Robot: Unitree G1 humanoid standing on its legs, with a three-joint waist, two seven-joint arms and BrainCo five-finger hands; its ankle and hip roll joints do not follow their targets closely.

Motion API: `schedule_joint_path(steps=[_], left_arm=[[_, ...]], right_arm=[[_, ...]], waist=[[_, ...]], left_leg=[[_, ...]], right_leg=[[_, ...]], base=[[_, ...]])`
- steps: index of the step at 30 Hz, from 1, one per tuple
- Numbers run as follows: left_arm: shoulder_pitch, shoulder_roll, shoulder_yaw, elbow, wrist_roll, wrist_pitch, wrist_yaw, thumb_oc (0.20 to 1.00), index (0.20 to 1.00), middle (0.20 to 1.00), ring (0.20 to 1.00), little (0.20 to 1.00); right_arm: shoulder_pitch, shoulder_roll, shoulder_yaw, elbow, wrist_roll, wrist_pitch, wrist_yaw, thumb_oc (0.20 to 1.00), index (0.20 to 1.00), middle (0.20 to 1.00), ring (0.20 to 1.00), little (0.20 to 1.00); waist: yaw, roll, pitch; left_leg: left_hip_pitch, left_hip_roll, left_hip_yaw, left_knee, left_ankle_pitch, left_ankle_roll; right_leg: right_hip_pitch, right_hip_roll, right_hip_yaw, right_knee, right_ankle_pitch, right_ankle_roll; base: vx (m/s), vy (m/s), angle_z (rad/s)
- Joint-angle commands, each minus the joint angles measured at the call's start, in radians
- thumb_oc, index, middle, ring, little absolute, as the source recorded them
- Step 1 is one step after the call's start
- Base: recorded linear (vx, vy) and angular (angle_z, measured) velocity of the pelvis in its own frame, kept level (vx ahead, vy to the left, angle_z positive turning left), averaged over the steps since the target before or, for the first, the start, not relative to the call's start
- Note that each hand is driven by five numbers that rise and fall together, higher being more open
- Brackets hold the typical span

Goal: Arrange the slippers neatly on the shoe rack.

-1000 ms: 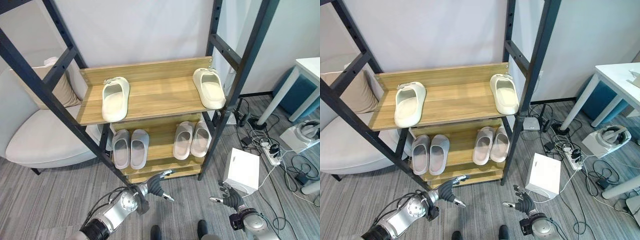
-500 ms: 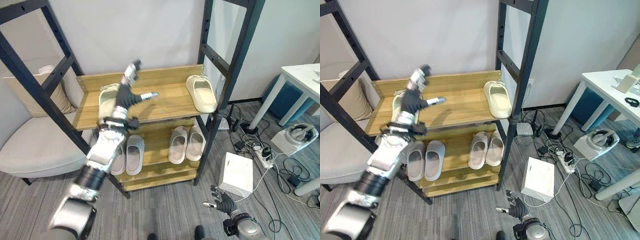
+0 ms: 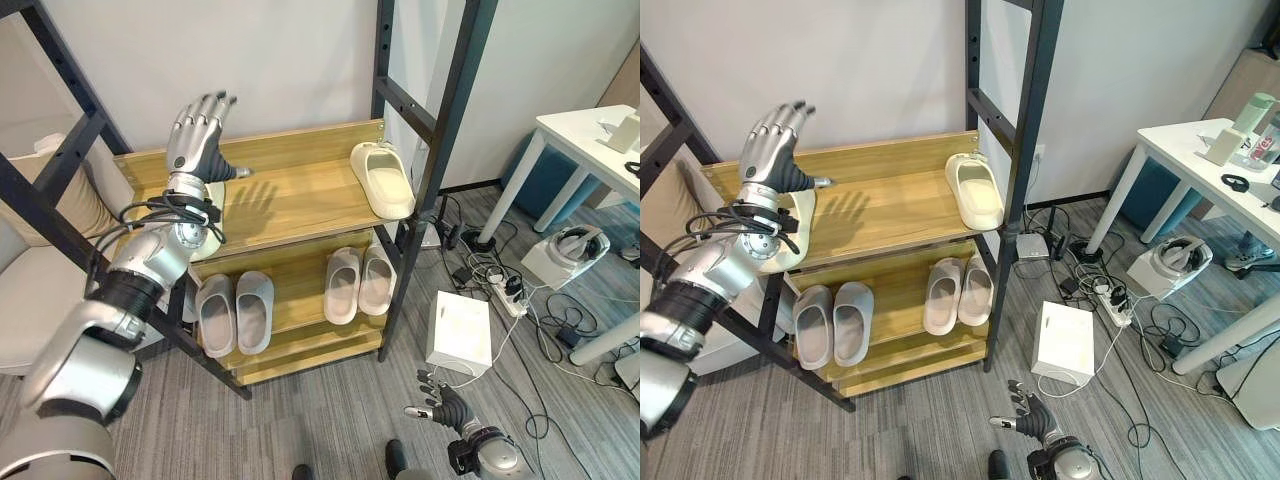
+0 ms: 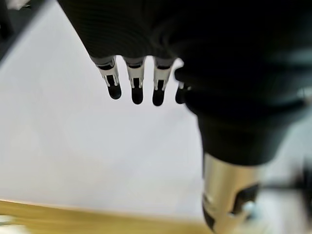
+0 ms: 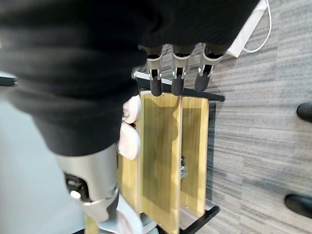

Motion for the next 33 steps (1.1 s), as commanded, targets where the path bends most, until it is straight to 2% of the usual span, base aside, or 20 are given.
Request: schedule_joint_path(steps=[1,8,13,16,22,26,33], left_arm=[[-0.190,0.047,0.016,0.072,0.034,0.021,0.043,1.000,1.000,1.000,1.000,1.000],[-0.231,0.083,-0.011,0.157,0.033,0.038,0.068,1.000,1.000,1.000,1.000,1.000],[-0.186,0.091,0.093,0.054,-0.030,0.018,0.127,1.000,1.000,1.000,1.000,1.000],[-0.125,0.099,0.150,-0.015,-0.022,0.024,0.135,1.000,1.000,1.000,1.000,1.000],[-0.044,0.125,0.178,-0.032,0.035,0.033,0.119,1.000,1.000,1.000,1.000,1.000],[-0.049,0.144,0.149,0.003,0.064,0.041,0.112,1.000,1.000,1.000,1.000,1.000],[-0.106,0.150,0.042,0.192,0.085,0.057,0.072,1.000,1.000,1.000,1.000,1.000]], right_arm=[[-0.047,-0.015,0.007,-0.049,0.046,-0.065,0.002,1.000,1.000,1.000,1.000,1.000],[-0.051,-0.018,0.037,-0.057,0.063,-0.074,0.006,1.000,1.000,1.000,1.000,1.000],[-0.056,-0.006,0.050,-0.047,0.060,-0.074,0.005,1.000,1.000,1.000,1.000,1.000],[-0.055,-0.007,0.052,-0.047,0.050,-0.069,0.005,1.000,1.000,1.000,1.000,1.000],[-0.041,-0.015,0.045,-0.052,0.035,-0.061,0.019,1.000,1.000,1.000,1.000,1.000],[-0.036,-0.021,0.048,-0.056,0.038,-0.061,0.025,1.000,1.000,1.000,1.000,1.000],[-0.029,-0.041,0.046,-0.069,0.053,-0.071,0.027,1.000,1.000,1.000,1.000,1.000]], waist=[[0.006,-0.026,0.045],[0.015,-0.034,0.061],[0.030,-0.037,0.067],[0.036,-0.035,0.067],[0.049,-0.022,0.070],[0.047,-0.020,0.072],[0.033,-0.022,0.080]], left_leg=[[0.062,0.057,0.007,0.010,-0.065,-0.049],[0.045,0.056,0.003,0.010,-0.061,-0.049],[0.036,0.054,-0.003,0.011,-0.061,-0.049],[0.036,0.052,-0.008,0.010,-0.064,-0.049],[0.040,0.051,-0.015,0.009,-0.067,-0.049],[0.041,0.053,-0.015,0.009,-0.067,-0.050],[0.032,0.053,-0.005,0.011,-0.062,-0.048]], right_leg=[[0.032,-0.087,0.007,0.010,-0.031,0.126],[0.019,-0.089,0.002,0.009,-0.030,0.130],[0.019,-0.090,-0.007,0.006,-0.032,0.129],[0.024,-0.091,-0.012,0.007,-0.037,0.128],[0.034,-0.095,-0.020,0.004,-0.043,0.125],[0.033,-0.094,-0.021,0.003,-0.042,0.125],[0.015,-0.090,-0.011,0.003,-0.034,0.128]], base=[[0.01,0.005,-0.05],[0.00,0.004,0.01],[0.00,0.000,0.02],[0.00,0.000,0.00],[0.00,0.000,0.00],[0.00,0.000,0.00],[0.00,0.001,-0.01]])
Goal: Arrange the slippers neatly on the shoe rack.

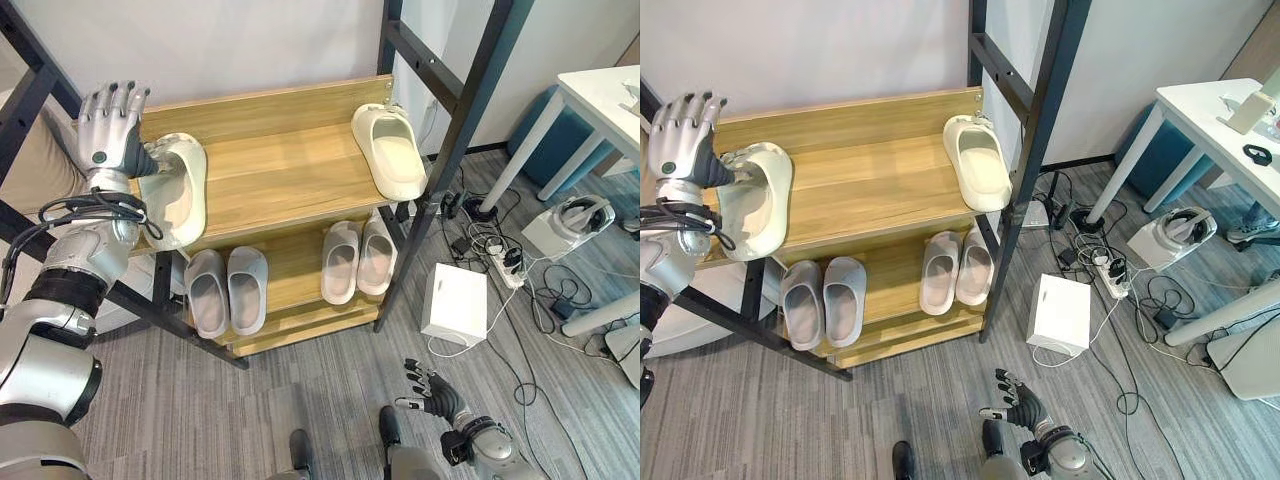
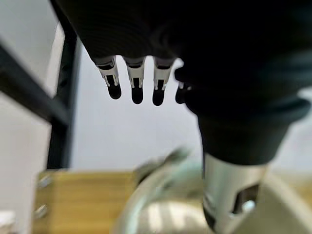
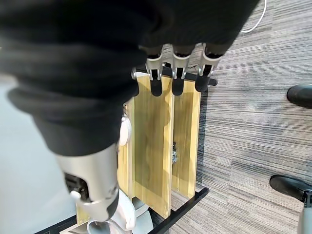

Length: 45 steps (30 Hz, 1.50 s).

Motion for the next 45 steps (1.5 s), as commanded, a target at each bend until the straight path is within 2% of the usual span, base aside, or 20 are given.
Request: schedule_joint_path(steps=[1,6,8,9,10,20,28,33,39,45], left_arm=[[-0.142,0.033,-0.022,0.060,0.055,0.019,0.006,1.000,1.000,1.000,1.000,1.000],[-0.238,0.026,-0.118,0.167,0.069,0.034,-0.024,1.000,1.000,1.000,1.000,1.000],[-0.255,0.011,-0.124,0.191,0.053,0.033,-0.028,1.000,1.000,1.000,1.000,1.000],[-0.260,0.008,-0.122,0.200,0.045,0.031,-0.033,0.511,0.511,0.511,0.511,0.511],[-0.268,0.005,-0.124,0.206,0.037,0.029,-0.035,0.200,0.200,0.200,0.200,0.200],[-0.329,-0.047,-0.135,0.281,-0.063,0.006,-0.063,0.200,0.200,0.200,0.200,0.200],[-0.381,-0.180,-0.188,0.135,0.004,0.022,-0.072,0.200,0.200,0.200,0.200,0.200],[-0.417,-0.287,-0.194,0.259,-0.011,0.033,-0.100,0.200,0.200,0.200,0.200,0.200],[-0.425,-0.306,-0.180,0.363,-0.020,0.062,-0.128,0.200,0.200,0.200,0.200,0.200],[-0.431,-0.280,-0.148,0.421,-0.054,0.075,-0.141,0.200,0.200,0.200,0.200,0.200]], right_arm=[[-0.004,-0.025,0.002,-0.054,0.019,-0.053,0.002,1.000,1.000,1.000,1.000,1.000],[-0.004,-0.035,0.000,-0.074,0.042,-0.057,0.004,1.000,1.000,1.000,1.000,1.000],[-0.006,-0.035,0.000,-0.075,0.045,-0.056,0.001,1.000,1.000,1.000,1.000,1.000],[-0.006,-0.035,-0.001,-0.078,0.047,-0.056,0.002,1.000,1.000,1.000,1.000,1.000],[-0.007,-0.037,-0.001,-0.083,0.047,-0.055,0.001,1.000,1.000,1.000,1.000,1.000],[0.004,-0.040,-0.002,-0.125,0.078,-0.052,0.005,1.000,1.000,1.000,1.000,1.000],[0.009,-0.041,-0.018,-0.124,0.057,-0.035,0.000,1.000,1.000,1.000,1.000,1.000],[0.044,-0.064,-0.054,-0.161,0.056,-0.021,0.002,1.000,1.000,1.000,1.000,1.000],[0.082,-0.085,-0.086,-0.198,0.067,-0.016,0.008,1.000,1.000,1.000,1.000,1.000],[0.110,-0.097,-0.105,-0.223,0.076,-0.012,0.022,1.000,1.000,1.000,1.000,1.000]], waist=[[0.012,-0.012,-0.021],[0.001,-0.029,-0.011],[-0.003,-0.033,-0.008],[-0.004,-0.034,-0.007],[-0.006,-0.036,-0.006],[-0.026,-0.038,0.005],[-0.035,-0.019,-0.007],[-0.089,0.011,-0.031],[-0.127,0.015,-0.038],[-0.144,0.021,-0.039]], left_leg=[[0.053,0.051,0.001,0.010,-0.066,-0.054],[0.035,0.057,0.010,0.014,-0.063,-0.052],[0.030,0.057,0.011,0.015,-0.062,-0.051],[0.028,0.057,0.012,0.016,-0.061,-0.051],[0.026,0.057,0.013,0.016,-0.061,-0.051],[0.013,0.058,0.027,0.013,-0.056,-0.050],[0.044,0.061,0.025,0.011,-0.063,-0.053],[0.077,0.074,0.064,0.001,-0.058,-0.065],[0.088,0.088,0.092,0.001,-0.058,-0.071],[0.086,0.095,0.105,0.001,-0.056,-0.075]], right_leg=[[0.033,-0.091,-0.001,0.003,-0.038,0.135],[0.008,-0.088,0.014,0.003,-0.029,0.138],[0.003,-0.087,0.017,0.003,-0.028,0.138],[0.000,-0.086,0.018,0.003,-0.027,0.138],[-0.003,-0.086,0.019,0.003,-0.026,0.138],[-0.032,-0.083,0.038,0.004,-0.018,0.139],[-0.005,-0.082,0.036,0.006,-0.032,0.133],[0.001,-0.060,0.064,0.003,-0.038,0.121],[-0.009,-0.045,0.094,0.002,-0.038,0.115],[-0.022,-0.038,0.103,0.002,-0.035,0.116]], base=[[0.00,0.000,0.00],[0.00,0.000,0.00],[0.00,0.000,0.00],[0.00,0.000,0.00],[0.00,0.000,0.00],[0.00,0.000,0.00],[0.00,-0.031,-0.05],[-0.01,-0.110,-0.19],[0.00,-0.042,-0.18],[0.01,-0.033,-0.13]])
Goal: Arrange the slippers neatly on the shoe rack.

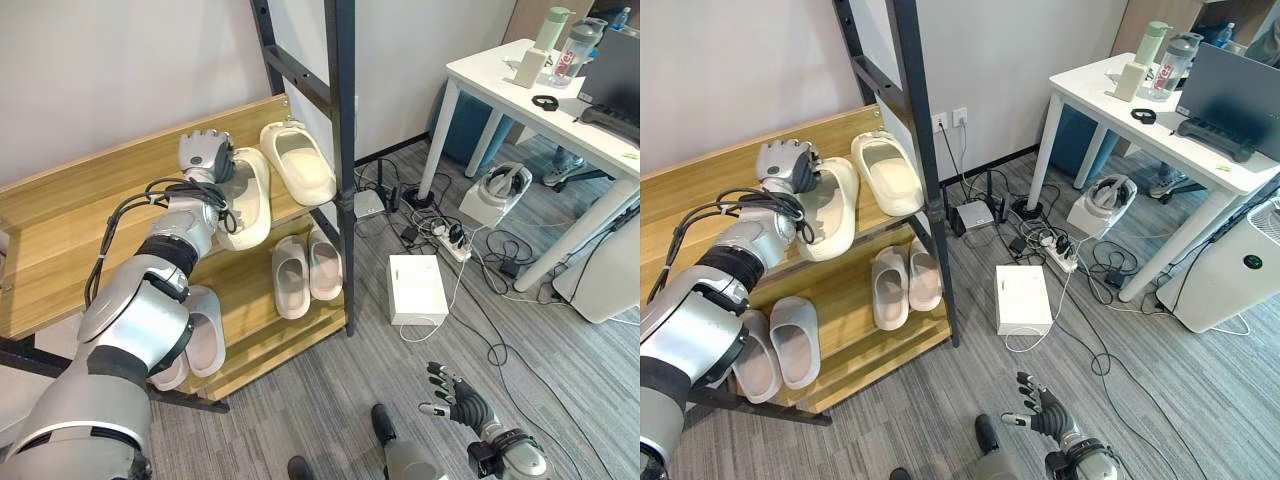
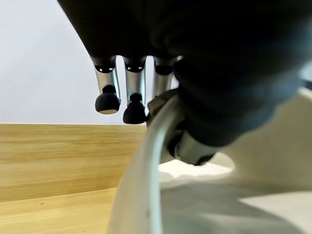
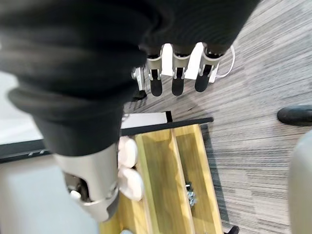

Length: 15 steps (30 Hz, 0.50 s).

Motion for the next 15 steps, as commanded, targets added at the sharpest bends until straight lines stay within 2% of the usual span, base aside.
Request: schedule_joint_path(steps=[1,6,11,12,15], left_arm=[[-0.158,0.086,0.028,0.096,-0.063,0.036,0.002,0.200,0.200,0.200,0.200,0.200],[-0.216,0.115,0.017,0.082,-0.094,0.026,0.016,0.200,0.200,0.200,0.200,0.200],[-0.244,0.081,-0.021,0.069,-0.080,0.022,0.030,0.200,0.200,0.200,0.200,0.200],[-0.246,0.080,-0.025,0.076,-0.082,0.018,0.026,1.000,1.000,1.000,1.000,1.000],[-0.252,0.063,-0.029,0.056,-0.080,0.011,0.029,1.000,1.000,1.000,1.000,1.000]], right_arm=[[-0.037,-0.008,-0.022,-0.064,0.025,-0.034,0.018,1.000,1.000,1.000,1.000,1.000],[-0.046,-0.006,-0.010,-0.062,0.032,-0.035,0.024,1.000,1.000,1.000,1.000,1.000],[-0.078,-0.005,0.019,-0.045,0.039,-0.041,0.023,1.000,1.000,1.000,1.000,1.000],[-0.081,-0.005,0.021,-0.046,0.038,-0.041,0.023,1.000,1.000,1.000,1.000,1.000],[-0.071,-0.002,0.023,-0.032,0.028,-0.042,0.025,1.000,1.000,1.000,1.000,1.000]], waist=[[0.006,-0.028,0.022],[0.011,-0.034,0.043],[0.018,-0.040,0.053],[0.018,-0.042,0.052],[0.024,-0.039,0.046]], left_leg=[[0.070,0.048,-0.004,0.002,-0.035,-0.050],[0.036,0.047,-0.012,0.002,-0.026,-0.050],[0.020,0.045,-0.026,0.002,-0.025,-0.050],[0.024,0.044,-0.022,0.002,-0.027,-0.049],[0.035,0.045,-0.022,0.002,-0.031,-0.048]], right_leg=[[0.021,-0.089,0.008,-0.002,-0.043,0.137],[-0.007,-0.092,0.002,-0.002,-0.033,0.139],[-0.009,-0.092,-0.008,-0.004,-0.036,0.140],[-0.008,-0.091,-0.004,-0.004,-0.035,0.140],[0.003,-0.092,-0.005,-0.003,-0.041,0.139]], base=[[0.00,0.000,0.00],[0.00,0.000,0.01],[0.01,-0.003,0.06],[0.03,0.003,0.01],[0.02,0.004,-0.01]])
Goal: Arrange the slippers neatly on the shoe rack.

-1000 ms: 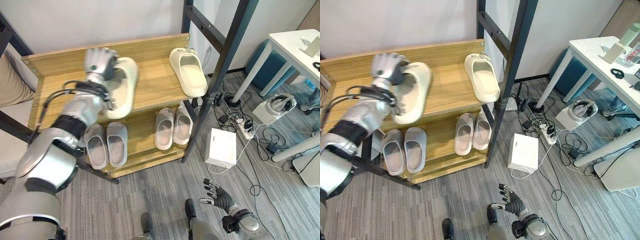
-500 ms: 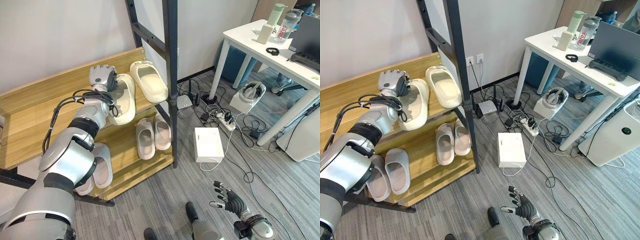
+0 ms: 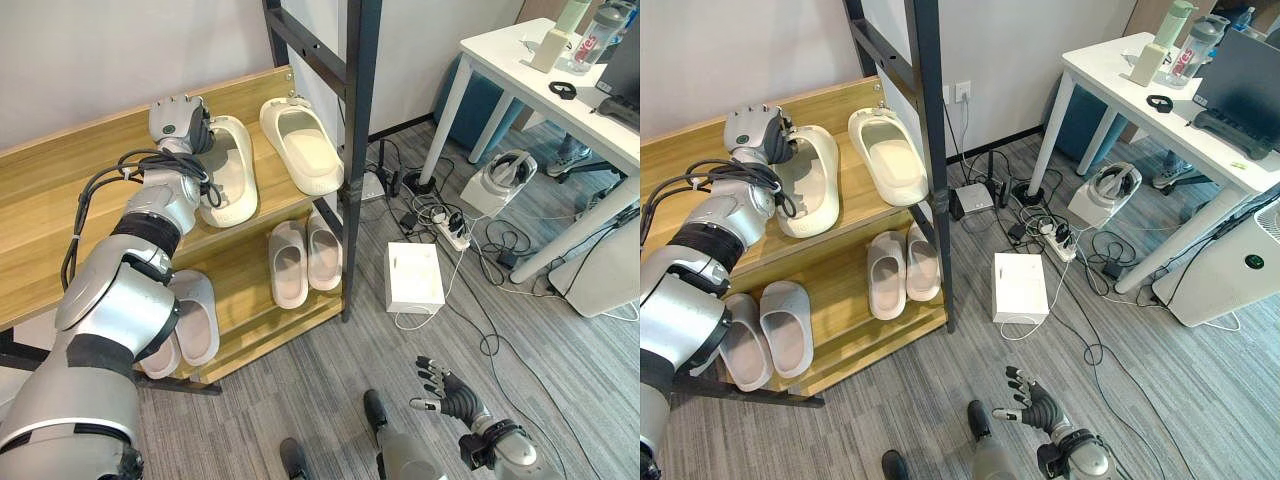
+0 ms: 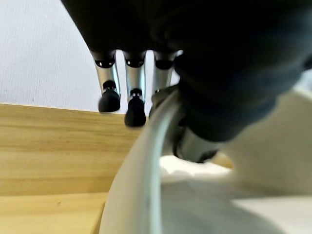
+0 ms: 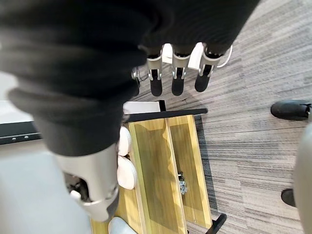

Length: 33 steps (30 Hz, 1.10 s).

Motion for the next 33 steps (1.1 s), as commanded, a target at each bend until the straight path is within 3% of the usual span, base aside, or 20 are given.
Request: schedule_joint_path(steps=[1,4,14,17,18,19,22,26,32,33], left_arm=[[-0.157,0.007,-0.015,0.038,-0.006,-0.006,0.028,1.000,1.000,1.000,1.000,1.000],[-0.149,-0.046,-0.009,-0.053,0.013,-0.015,0.021,1.000,1.000,1.000,1.000,1.000],[-0.096,-0.047,0.043,-0.154,-0.031,-0.040,0.021,1.000,1.000,1.000,1.000,1.000],[0.032,-0.052,0.184,-0.289,-0.247,-0.122,0.023,1.000,1.000,1.000,1.000,1.000],[0.144,-0.061,0.279,-0.407,-0.441,-0.180,-0.013,1.000,1.000,1.000,1.000,1.000],[0.148,-0.059,0.282,-0.411,-0.442,-0.179,-0.014,1.000,1.000,1.000,1.000,1.000],[0.330,-0.082,0.391,-0.523,-0.780,-0.268,-0.089,1.000,1.000,1.000,1.000,1.000],[0.436,-0.103,0.404,-0.615,-0.942,-0.285,-0.136,1.000,1.000,1.000,1.000,1.000],[0.623,-0.097,0.339,-0.771,-1.266,-0.242,-0.287,1.000,1.000,1.000,1.000,1.000],[0.624,-0.097,0.339,-0.771,-1.266,-0.242,-0.287,1.000,1.000,1.000,1.000,1.000]], right_arm=[[0.001,-0.005,-0.018,-0.027,0.021,-0.042,0.004,1.000,1.000,1.000,1.000,1.000],[-0.014,0.001,-0.014,0.005,0.008,-0.032,0.003,1.000,1.000,1.000,1.000,1.000],[-0.027,0.021,0.004,0.045,-0.004,-0.023,0.009,1.000,1.000,1.000,1.000,1.000],[-0.022,0.041,0.005,0.071,-0.017,-0.018,0.007,1.000,1.000,1.000,1.000,1.000],[-0.023,0.056,-0.005,0.092,-0.029,-0.014,0.001,1.000,1.000,1.000,1.000,1.000],[-0.023,0.055,-0.004,0.092,-0.029,-0.014,0.001,1.000,1.000,1.000,1.000,1.000],[-0.021,0.073,-0.005,0.097,-0.036,-0.006,-0.001,1.000,1.000,1.000,1.000,1.000],[-0.035,0.083,0.010,0.112,-0.051,0.004,-0.006,1.000,1.000,1.000,1.000,1.000],[-0.046,0.083,0.053,0.105,-0.059,0.040,0.006,1.000,1.000,1.000,1.000,1.000],[-0.046,0.083,0.053,0.105,-0.059,0.040,0.006,1.000,1.000,1.000,1.000,1.000]], waist=[[0.022,-0.008,0.031],[0.050,0.001,0.022],[0.081,-0.002,0.006],[0.101,-0.005,0.002],[0.115,-0.006,0.004],[0.113,-0.005,0.003],[0.130,-0.004,0.000],[0.144,-0.002,-0.005],[0.165,0.008,-0.025],[0.165,0.008,-0.025]], left_leg=[[0.100,0.047,-0.019,0.001,-0.042,-0.039],[0.109,0.045,-0.044,0.001,-0.042,-0.038],[0.110,0.047,-0.066,0.001,-0.037,-0.038],[0.110,0.045,-0.078,0.001,-0.032,-0.037],[0.111,0.044,-0.085,0.001,-0.030,-0.036],[0.112,0.044,-0.085,0.001,-0.031,-0.036],[0.119,0.046,-0.096,0.001,-0.029,-0.038],[0.126,0.046,-0.108,0.001,-0.030,-0.038],[0.135,0.043,-0.116,0.001,-0.029,-0.037],[0.135,0.043,-0.116,0.001,-0.029,-0.037]], right_leg=[[0.068,-0.089,0.003,0.001,-0.055,0.130],[0.104,-0.093,-0.034,0.000,-0.070,0.124],[0.124,-0.089,-0.060,0.000,-0.076,0.118],[0.135,-0.089,-0.073,0.000,-0.077,0.112],[0.141,-0.089,-0.081,0.000,-0.079,0.109],[0.142,-0.089,-0.081,0.000,-0.080,0.109],[0.158,-0.088,-0.094,0.000,-0.085,0.104],[0.174,-0.089,-0.107,0.000,-0.090,0.101],[0.195,-0.094,-0.122,0.000,-0.093,0.101],[0.195,-0.094,-0.122,0.000,-0.093,0.101]], base=[[0.00,0.000,0.00],[0.00,-0.022,0.22],[-0.02,-0.017,0.09],[-0.02,-0.018,0.16],[0.00,0.000,0.00],[0.00,0.000,0.00],[0.02,0.003,0.21],[0.02,0.000,0.10],[0.01,0.012,0.11],[0.00,0.000,0.00]])
